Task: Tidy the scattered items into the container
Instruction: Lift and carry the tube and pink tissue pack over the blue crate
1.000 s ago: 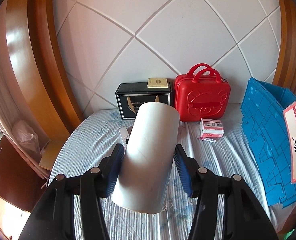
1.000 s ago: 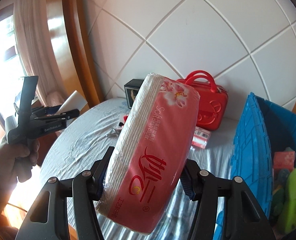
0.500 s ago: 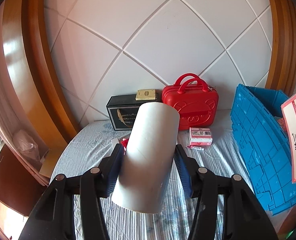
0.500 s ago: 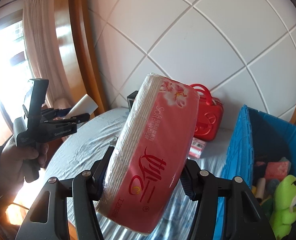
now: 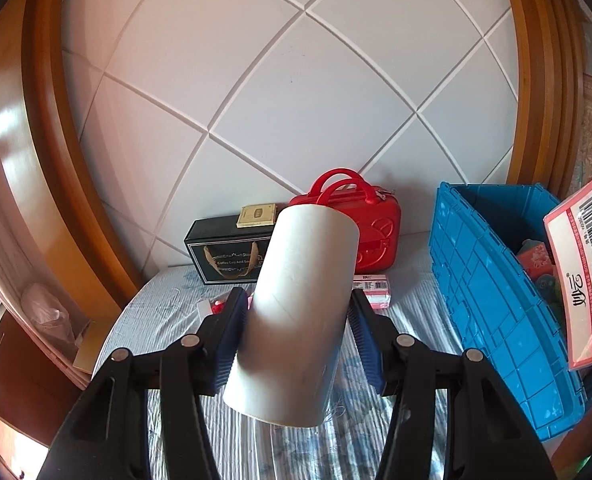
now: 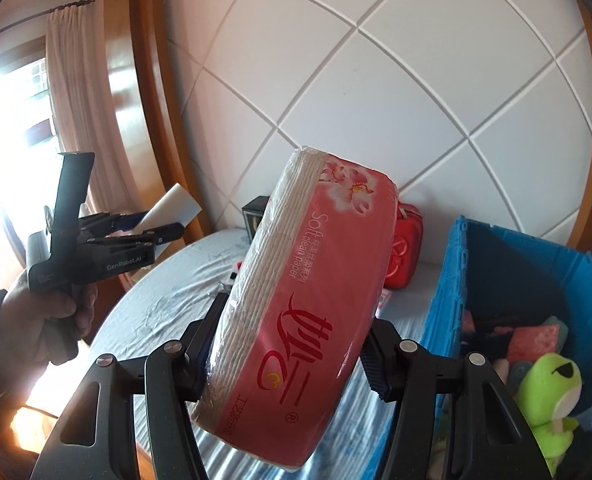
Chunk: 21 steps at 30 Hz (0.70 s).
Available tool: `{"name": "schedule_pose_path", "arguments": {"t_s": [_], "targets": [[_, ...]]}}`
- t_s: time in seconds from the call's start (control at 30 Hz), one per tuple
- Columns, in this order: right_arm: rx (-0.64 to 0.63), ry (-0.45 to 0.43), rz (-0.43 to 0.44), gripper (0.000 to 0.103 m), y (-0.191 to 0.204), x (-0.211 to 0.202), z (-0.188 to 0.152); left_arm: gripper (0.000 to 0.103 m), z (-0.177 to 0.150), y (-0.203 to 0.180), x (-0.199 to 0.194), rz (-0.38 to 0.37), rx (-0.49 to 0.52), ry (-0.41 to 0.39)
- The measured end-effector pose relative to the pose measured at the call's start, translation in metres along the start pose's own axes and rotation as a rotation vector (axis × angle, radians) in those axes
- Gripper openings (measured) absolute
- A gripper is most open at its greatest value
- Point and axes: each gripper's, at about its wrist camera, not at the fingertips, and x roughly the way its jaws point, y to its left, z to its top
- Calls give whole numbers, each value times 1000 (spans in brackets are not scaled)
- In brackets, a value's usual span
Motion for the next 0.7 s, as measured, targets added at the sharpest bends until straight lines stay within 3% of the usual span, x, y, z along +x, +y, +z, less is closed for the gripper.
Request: {"name": "schedule_pose_path", "arguments": {"t_s": [0.33,0.7], "targets": [[26,-28,-22,59,-48,-36,-7,51,24,-65,-12,-39,41,-30],[91,-56,-97,59,-104,-70,-17,51,52,-151,-7,-134,126,-36]]}}
